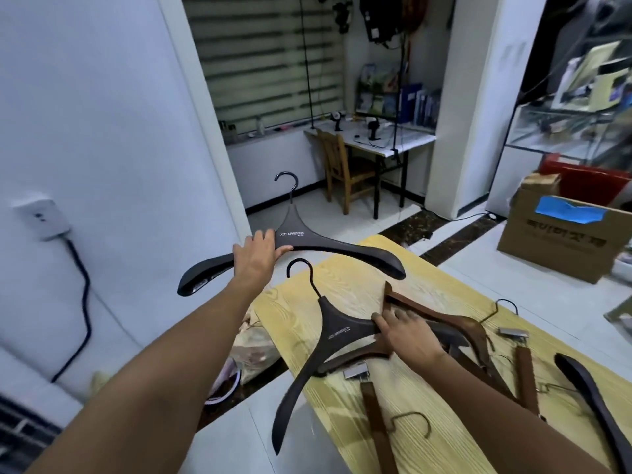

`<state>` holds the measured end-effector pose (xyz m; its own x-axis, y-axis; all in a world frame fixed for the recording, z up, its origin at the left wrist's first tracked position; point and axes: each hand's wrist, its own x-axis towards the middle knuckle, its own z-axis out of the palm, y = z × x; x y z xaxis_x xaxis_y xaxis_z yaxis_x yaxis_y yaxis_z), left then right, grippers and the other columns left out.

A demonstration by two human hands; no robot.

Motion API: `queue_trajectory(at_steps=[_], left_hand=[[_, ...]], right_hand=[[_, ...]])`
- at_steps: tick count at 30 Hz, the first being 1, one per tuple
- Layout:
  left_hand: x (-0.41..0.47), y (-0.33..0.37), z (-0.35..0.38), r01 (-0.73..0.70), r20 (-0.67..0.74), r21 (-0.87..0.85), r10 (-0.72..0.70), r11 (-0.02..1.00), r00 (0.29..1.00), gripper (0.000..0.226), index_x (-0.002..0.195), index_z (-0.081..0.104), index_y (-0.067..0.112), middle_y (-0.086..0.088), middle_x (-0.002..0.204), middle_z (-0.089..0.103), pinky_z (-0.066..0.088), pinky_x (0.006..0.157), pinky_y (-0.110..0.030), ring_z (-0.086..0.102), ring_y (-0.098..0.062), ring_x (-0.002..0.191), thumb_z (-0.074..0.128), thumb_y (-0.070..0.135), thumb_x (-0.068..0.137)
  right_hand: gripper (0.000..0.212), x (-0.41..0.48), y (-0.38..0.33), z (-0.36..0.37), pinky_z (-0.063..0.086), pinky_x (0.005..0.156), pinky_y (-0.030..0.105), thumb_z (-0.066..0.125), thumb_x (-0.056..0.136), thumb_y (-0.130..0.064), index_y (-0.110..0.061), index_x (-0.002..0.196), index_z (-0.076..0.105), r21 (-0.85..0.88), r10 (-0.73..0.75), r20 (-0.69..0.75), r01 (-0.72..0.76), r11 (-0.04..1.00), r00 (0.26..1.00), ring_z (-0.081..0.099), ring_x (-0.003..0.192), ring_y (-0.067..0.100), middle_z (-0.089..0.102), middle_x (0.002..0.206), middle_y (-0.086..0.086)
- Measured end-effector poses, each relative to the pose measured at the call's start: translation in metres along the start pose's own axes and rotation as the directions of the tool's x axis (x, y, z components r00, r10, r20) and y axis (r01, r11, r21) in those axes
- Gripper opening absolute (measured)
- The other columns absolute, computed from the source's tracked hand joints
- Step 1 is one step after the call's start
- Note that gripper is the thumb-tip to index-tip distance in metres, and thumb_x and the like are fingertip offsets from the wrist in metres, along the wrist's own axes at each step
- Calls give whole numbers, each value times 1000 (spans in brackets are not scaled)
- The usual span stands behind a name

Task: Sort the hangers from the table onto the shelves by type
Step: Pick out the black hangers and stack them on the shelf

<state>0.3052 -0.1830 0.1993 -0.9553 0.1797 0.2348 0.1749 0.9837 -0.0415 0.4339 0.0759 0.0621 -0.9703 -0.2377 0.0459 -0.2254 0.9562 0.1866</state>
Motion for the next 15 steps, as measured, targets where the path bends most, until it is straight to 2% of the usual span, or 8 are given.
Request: queue_trajectory(at_steps=[6, 10, 15], left_hand=[[-18, -9, -5, 46, 1, -13, -46, 999, 999, 59, 128, 41, 12, -9, 119, 54, 41, 88, -46, 52, -30, 110, 31, 57, 92], [-24, -4, -1, 23, -29, -7, -23, 1000, 999, 58, 125, 42, 11, -10, 117, 55, 42, 86, -48, 52, -30, 107, 32, 57, 92], [-22, 7, 2, -8, -51, -34, 6, 999, 999, 58, 125, 43, 11, -11, 117, 55, 41, 86, -50, 52, -32, 108, 33, 56, 92]], right_hand=[[32, 4, 12, -10, 31, 102, 38, 36, 101, -27, -17, 131, 41, -17, 174, -10, -174, 985, 985, 47, 120, 30, 54, 129, 6], [32, 0, 18, -12, 31, 102, 39, 36, 101, -23, -14, 132, 38, -38, 161, -30, -162, 986, 987, 44, 122, 31, 50, 131, 8], [36, -6, 21, -5, 27, 110, 41, 40, 98, -16, -14, 134, 39, -78, 115, -23, -116, 990, 993, 41, 126, 33, 48, 133, 11]])
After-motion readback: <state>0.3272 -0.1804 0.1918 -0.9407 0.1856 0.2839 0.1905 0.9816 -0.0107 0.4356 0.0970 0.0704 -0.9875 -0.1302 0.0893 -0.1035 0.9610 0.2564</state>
